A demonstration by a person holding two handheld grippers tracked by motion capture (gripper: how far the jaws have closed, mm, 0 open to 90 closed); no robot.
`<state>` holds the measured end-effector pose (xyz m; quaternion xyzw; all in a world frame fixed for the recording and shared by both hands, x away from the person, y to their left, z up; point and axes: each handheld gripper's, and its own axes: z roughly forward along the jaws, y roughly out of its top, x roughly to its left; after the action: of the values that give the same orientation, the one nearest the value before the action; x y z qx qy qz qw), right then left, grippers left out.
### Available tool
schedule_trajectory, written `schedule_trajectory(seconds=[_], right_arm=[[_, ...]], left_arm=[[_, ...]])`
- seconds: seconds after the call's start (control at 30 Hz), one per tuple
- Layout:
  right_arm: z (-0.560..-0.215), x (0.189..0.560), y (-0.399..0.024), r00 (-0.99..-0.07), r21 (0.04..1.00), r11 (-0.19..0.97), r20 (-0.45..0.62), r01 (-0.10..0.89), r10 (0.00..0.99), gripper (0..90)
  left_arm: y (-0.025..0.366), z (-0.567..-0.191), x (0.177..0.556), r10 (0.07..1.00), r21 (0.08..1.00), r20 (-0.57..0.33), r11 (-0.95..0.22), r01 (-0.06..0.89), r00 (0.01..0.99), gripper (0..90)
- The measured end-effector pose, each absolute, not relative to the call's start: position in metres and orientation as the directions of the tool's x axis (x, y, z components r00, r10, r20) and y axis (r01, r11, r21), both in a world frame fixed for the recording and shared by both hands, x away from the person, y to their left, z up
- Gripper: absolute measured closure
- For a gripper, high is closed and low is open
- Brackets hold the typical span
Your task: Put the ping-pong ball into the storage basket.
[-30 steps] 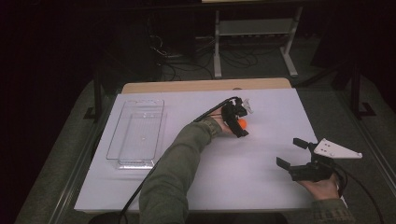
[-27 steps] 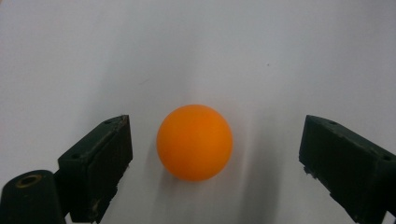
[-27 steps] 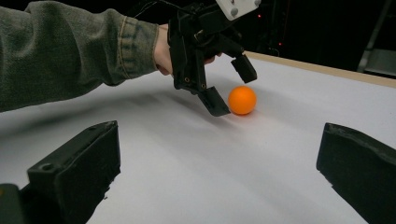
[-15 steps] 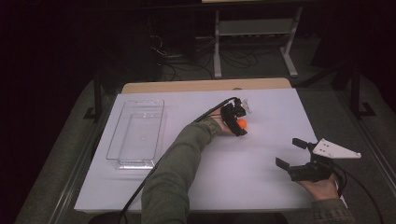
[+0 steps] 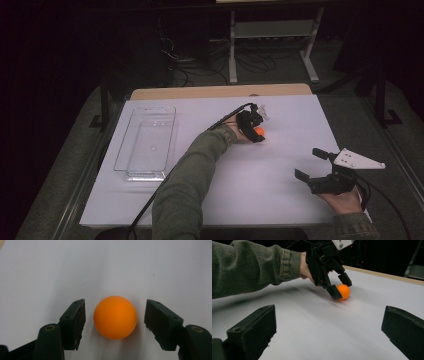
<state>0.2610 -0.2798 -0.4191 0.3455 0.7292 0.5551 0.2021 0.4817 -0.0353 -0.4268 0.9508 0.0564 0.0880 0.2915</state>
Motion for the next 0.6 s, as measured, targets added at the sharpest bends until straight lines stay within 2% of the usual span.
schedule_trajectory(seconds=[0.3, 0.6], right_arm=[[-0.4195, 0.2617, -0.2792, -0.681, 0.947, 0.152, 0.087, 0.283, 0.727, 0.0], [-0.4194, 0.2616, -0.2791, -0.682, 0.947, 0.152, 0.087, 0.283, 0.726, 0.0]], left_arm=[[-0.0374, -0.4278, 0.4792, 0.14, 0.561, 0.144, -0.827, 0.036, 0.98, 50.0], [-0.0382, -0.4254, 0.4776, 0.135, 0.563, 0.143, -0.826, 0.032, 0.98, 50.7]])
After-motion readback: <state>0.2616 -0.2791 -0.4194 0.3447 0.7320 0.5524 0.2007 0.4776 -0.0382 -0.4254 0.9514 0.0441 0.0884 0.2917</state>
